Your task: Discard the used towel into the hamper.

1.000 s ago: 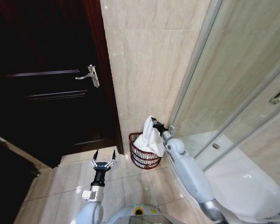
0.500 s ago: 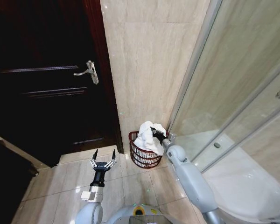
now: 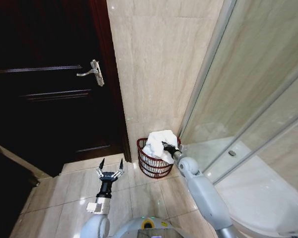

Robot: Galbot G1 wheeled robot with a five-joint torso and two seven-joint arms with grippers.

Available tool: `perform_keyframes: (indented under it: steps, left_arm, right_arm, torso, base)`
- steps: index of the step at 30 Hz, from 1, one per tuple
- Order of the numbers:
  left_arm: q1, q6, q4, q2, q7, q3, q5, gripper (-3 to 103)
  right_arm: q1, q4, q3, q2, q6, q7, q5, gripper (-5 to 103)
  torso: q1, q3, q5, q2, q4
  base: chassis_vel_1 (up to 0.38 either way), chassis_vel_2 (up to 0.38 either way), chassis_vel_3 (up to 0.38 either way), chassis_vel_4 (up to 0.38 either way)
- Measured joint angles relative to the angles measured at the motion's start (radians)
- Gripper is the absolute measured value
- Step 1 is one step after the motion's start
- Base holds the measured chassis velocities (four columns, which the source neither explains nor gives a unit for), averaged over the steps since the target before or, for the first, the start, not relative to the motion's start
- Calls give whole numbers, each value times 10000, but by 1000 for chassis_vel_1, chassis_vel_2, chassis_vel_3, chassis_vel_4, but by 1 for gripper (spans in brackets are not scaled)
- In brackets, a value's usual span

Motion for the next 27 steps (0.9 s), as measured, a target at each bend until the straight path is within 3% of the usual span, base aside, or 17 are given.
perform_keyframes:
  steps: [9, 11, 14, 15, 20, 23, 26, 27]
  left_arm:
    - [52, -46, -46, -7, -45, -18, -3, 100]
    - [36, -60, -47, -7, -93, -19, -6, 100]
    - [52, -60, -99, 9, -137, -19, -10, 100]
    - [52, -60, -99, 9, -137, -19, -10, 100]
    - [192, -60, -312, 9, -151, -71, -39, 100]
    - [202, -60, -337, -13, -164, -118, -54, 100]
    - [209, -51, -337, -41, -237, -147, -57, 100]
    - [209, -51, -337, -41, -237, -147, -57, 100]
  right_arm:
    - [-81, -78, 35, 72, -573, -41, -165, -2]
    - [-79, -78, 64, 75, -784, -53, -230, 1]
    - [74, -140, 73, 133, -1279, 37, -251, 16]
    - [74, -140, 73, 133, -1279, 37, -251, 16]
    - [592, -502, 14, 309, -2523, 269, -156, 38]
    - [783, -772, -129, 406, -2665, 435, -146, 44]
    - [841, -1077, -242, 504, -2666, 619, -146, 60]
    - [841, -1077, -242, 504, -2666, 619, -146, 60]
  torso:
    - [-160, -189, 0, -350, 0]
    - [-175, -212, -1, -386, -1]
    - [-184, -228, -2, -409, -2]
    - [-184, -228, -2, -409, -2]
    - [-180, -222, -2, -401, 0]
    - [-174, -216, 0, -389, 0]
    - [-165, -205, -1, -368, 2]
    - [-165, -205, -1, -368, 2]
  base:
    - [0, 0, 0, 0]
    - [0, 0, 0, 0]
    - [0, 0, 0, 0]
    - [0, 0, 0, 0]
    - [0, 0, 0, 0]
    - [0, 0, 0, 0]
    - [0, 0, 0, 0]
    - [0, 0, 0, 0]
